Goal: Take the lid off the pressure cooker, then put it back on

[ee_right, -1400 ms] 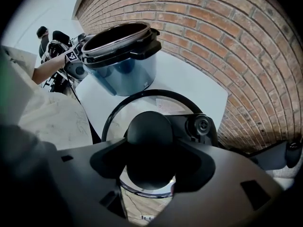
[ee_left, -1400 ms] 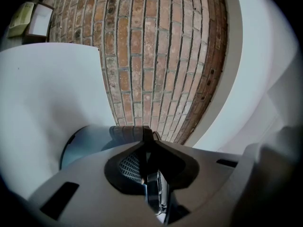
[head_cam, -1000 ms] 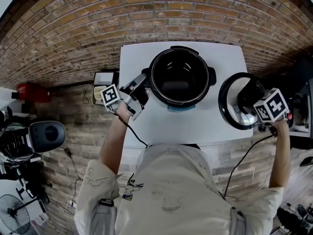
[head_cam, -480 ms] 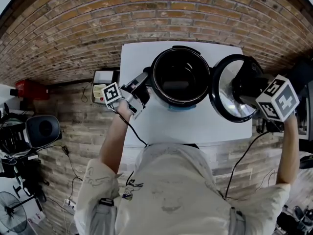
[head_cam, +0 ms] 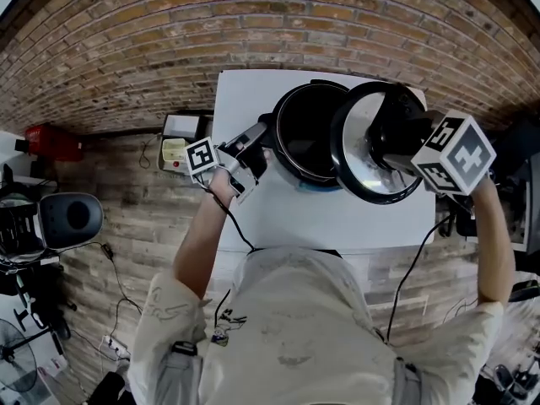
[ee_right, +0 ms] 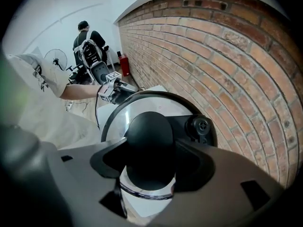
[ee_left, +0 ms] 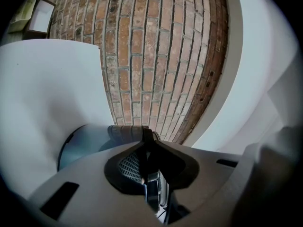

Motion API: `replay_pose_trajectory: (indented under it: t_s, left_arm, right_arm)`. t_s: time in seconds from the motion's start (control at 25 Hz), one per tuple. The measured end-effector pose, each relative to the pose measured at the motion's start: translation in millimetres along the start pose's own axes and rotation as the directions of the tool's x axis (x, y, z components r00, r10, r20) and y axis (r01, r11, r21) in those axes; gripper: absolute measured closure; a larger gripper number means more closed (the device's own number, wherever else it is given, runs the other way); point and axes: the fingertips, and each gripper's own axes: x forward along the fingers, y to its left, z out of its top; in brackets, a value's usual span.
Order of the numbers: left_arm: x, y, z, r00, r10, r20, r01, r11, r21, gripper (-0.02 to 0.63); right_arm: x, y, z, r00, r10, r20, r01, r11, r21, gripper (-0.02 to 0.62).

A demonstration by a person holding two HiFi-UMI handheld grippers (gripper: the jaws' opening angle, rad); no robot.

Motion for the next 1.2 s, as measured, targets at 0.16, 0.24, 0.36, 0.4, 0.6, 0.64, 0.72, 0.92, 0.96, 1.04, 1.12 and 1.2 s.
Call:
replay_pose_trajectory:
  t_s: [0.16,0.24,0.36,0.4,0.6,0.64,0.72,0.92,0.96,1.04,1.12,1.2]
  left_arm:
    - [-1.2,-0.5,0.0,1.000,-0.006,-0.009,0.006,1.000,-0.003,0.540]
    - [-1.7,-1.2,0.0,1.000,-0.007,-0.013,0.007,1.000,-0.004,0.540]
    - [-0.3,-2.3,-1.2,1.000,-0.009,-0.020,0.009,1.000,-0.008,0.540]
    - [0.1,-2.7,-1.6,1.000,-0.011,-0.022,0.011,1.000,-0.010,0.540]
    - [0.7,-2.3,-2.6,0.999,-0.016,-0.035,0.016,1.000,-0.012,0.540]
    - [1.1,-2.4,-2.6,0.999,-0.017,-0.037,0.016,1.000,-0.012,0.540]
    - [1.5,-2.3,-2.7,0.999,-0.017,-0.042,0.017,1.000,-0.013,0.540]
    - [1.1,-2.5,-4.0,0.998,-0.018,-0.053,0.018,1.000,-0.015,0.540]
    - [1.3,-2.6,-4.3,0.998,-0.018,-0.056,0.017,1.000,-0.015,0.540]
    - [2.0,-3.0,-4.6,0.998,-0.018,-0.062,0.017,1.000,-0.019,0.540]
    - [2.4,-3.2,-4.8,0.997,-0.020,-0.069,0.018,1.000,-0.017,0.540]
    - [1.9,-2.7,-4.8,0.997,-0.020,-0.074,0.019,1.000,-0.014,0.540]
  right_arm:
    - [17.5,9.5,23.4,0.999,0.032,-0.008,-0.032,0.999,-0.024,0.302]
    - [27.4,13.6,33.0,0.999,0.051,-0.013,-0.052,0.998,-0.028,0.302]
    - [42.0,18.4,42.3,0.996,0.080,-0.029,-0.080,0.996,-0.027,0.302]
    - [47.1,19.6,44.9,0.996,0.088,-0.034,-0.088,0.996,-0.026,0.302]
    - [69.5,23.7,58.1,0.992,0.119,-0.051,-0.120,0.993,-0.004,0.302]
    - [73.2,23.7,60.9,0.992,0.118,-0.054,-0.118,0.993,-0.002,0.302]
    - [79.9,22.4,65.9,0.992,0.110,-0.059,-0.110,0.994,0.003,0.302]
    - [88.4,11.8,75.4,0.992,0.109,-0.060,-0.105,0.992,0.063,0.302]
    - [89.9,9.8,76.5,0.991,0.118,-0.061,-0.113,0.990,0.080,0.302]
    - [96.5,8.0,79.4,0.988,0.140,-0.067,-0.132,0.985,0.109,0.302]
    - [106.4,9.5,82.3,0.987,0.131,-0.094,-0.121,0.987,0.105,0.302]
    - [111.9,11.8,83.6,0.985,0.127,-0.115,-0.117,0.989,0.094,0.302]
